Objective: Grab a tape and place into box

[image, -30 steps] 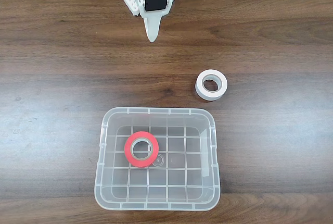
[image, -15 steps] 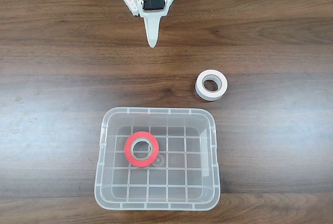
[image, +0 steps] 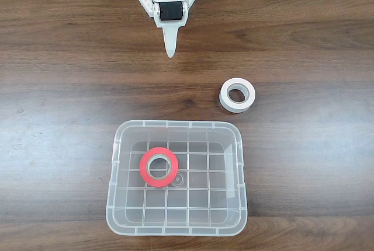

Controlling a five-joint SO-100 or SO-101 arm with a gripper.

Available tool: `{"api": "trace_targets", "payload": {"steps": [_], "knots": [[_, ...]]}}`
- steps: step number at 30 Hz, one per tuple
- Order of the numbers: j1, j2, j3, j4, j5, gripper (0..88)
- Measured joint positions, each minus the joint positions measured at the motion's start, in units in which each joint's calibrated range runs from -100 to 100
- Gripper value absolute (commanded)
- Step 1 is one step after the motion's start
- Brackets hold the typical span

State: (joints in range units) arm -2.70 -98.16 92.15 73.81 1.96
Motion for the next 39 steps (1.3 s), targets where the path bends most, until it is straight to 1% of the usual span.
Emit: {"api": "trace_targets", "payload": {"steps": [6, 39], "knots": [[0.00, -0.08, 3.52, -0.59, -1.46, 1.3], [0.00, -0.08, 3.52, -0.59, -1.46, 1.3]]}}
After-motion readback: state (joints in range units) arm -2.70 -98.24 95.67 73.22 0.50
